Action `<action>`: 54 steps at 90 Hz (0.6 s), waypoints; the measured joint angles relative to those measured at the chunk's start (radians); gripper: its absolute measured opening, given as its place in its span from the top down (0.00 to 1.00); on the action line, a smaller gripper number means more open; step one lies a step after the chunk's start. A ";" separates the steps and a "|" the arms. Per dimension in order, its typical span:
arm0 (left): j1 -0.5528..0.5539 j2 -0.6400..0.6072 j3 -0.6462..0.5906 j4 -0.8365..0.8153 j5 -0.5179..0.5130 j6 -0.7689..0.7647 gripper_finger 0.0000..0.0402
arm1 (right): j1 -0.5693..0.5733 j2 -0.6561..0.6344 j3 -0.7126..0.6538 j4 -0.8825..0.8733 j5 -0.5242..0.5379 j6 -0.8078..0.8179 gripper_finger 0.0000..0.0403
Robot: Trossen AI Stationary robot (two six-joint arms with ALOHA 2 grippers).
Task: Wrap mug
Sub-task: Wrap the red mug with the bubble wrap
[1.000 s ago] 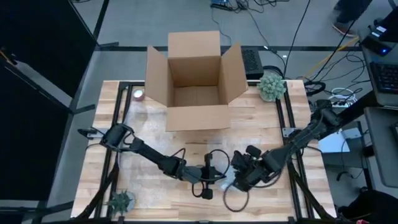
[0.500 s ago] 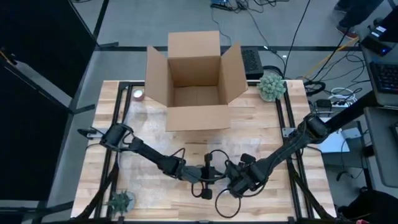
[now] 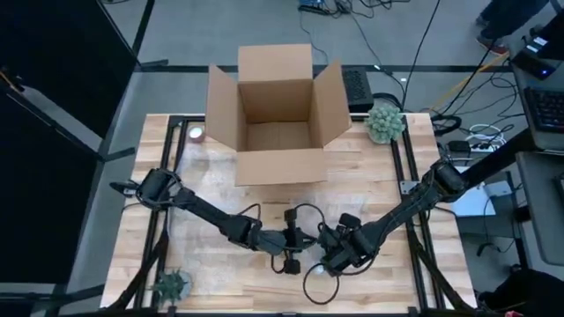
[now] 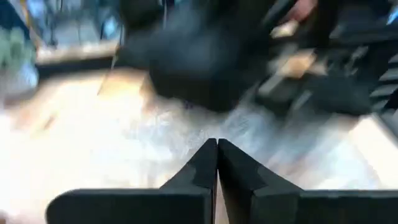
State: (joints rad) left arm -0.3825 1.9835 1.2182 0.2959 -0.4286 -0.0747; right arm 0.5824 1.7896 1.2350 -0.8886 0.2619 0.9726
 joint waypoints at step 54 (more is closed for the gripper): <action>0.051 0.031 0.000 0.216 0.188 0.009 1.00 | -0.005 -0.003 0.001 0.002 -0.013 -0.043 0.59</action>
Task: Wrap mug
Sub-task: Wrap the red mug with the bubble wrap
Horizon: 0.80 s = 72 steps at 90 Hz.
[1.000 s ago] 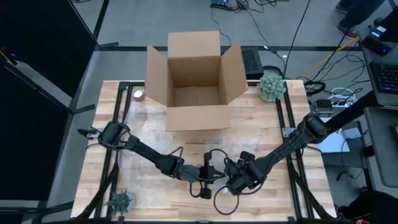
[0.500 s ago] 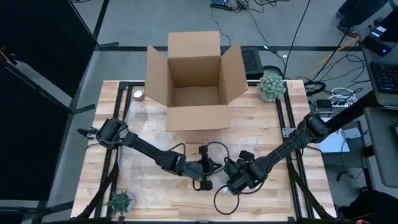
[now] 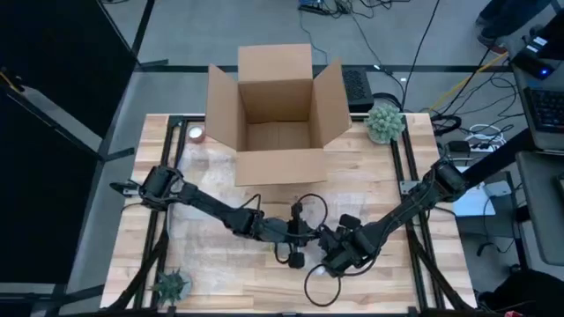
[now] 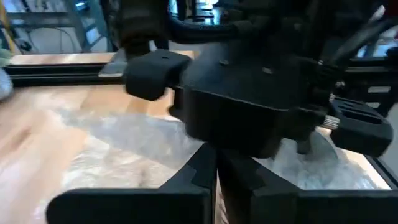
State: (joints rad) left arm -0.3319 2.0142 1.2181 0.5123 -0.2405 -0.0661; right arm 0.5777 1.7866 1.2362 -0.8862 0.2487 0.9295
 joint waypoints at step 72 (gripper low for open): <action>-0.004 0.092 0.005 0.097 0.088 -0.006 1.00 | -0.032 -0.114 -0.001 0.024 0.007 -0.064 0.59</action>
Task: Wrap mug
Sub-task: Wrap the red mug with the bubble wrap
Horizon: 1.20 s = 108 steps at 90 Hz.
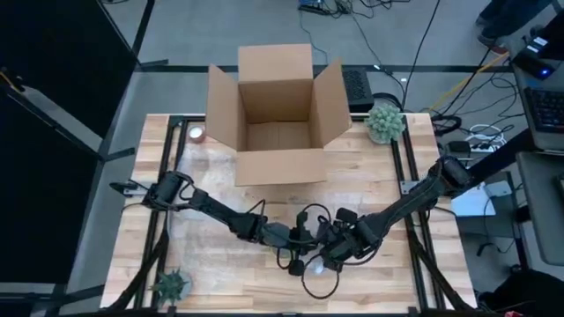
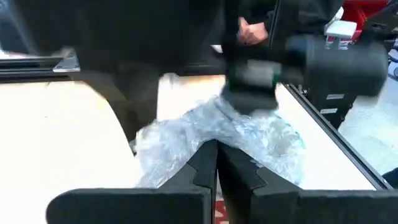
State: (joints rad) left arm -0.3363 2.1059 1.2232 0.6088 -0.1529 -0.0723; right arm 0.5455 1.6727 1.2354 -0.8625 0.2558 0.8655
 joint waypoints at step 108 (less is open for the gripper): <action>0.000 0.002 -0.004 0.013 -0.009 0.001 1.00 | 0.004 0.129 0.005 0.017 -0.017 -0.017 0.59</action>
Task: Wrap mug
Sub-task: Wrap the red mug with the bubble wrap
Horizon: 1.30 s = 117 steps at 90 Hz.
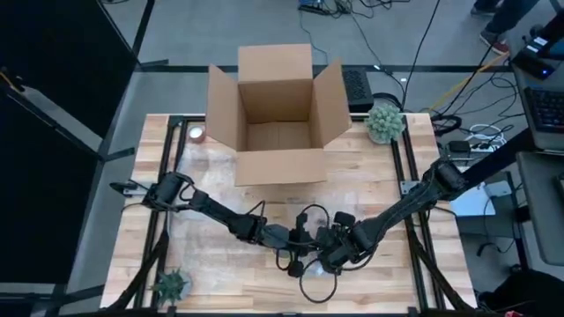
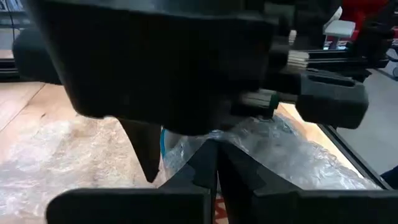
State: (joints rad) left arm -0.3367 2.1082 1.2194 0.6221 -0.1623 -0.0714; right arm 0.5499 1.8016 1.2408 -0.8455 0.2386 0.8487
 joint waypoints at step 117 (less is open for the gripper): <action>0.002 0.000 0.000 -0.005 -0.009 -0.001 1.00 | -0.003 -0.055 0.000 0.039 0.067 -0.041 0.59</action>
State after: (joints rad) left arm -0.3351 2.1078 1.2194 0.6170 -0.1716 -0.0727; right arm 0.5466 1.7462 1.2407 -0.8066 0.3051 0.8073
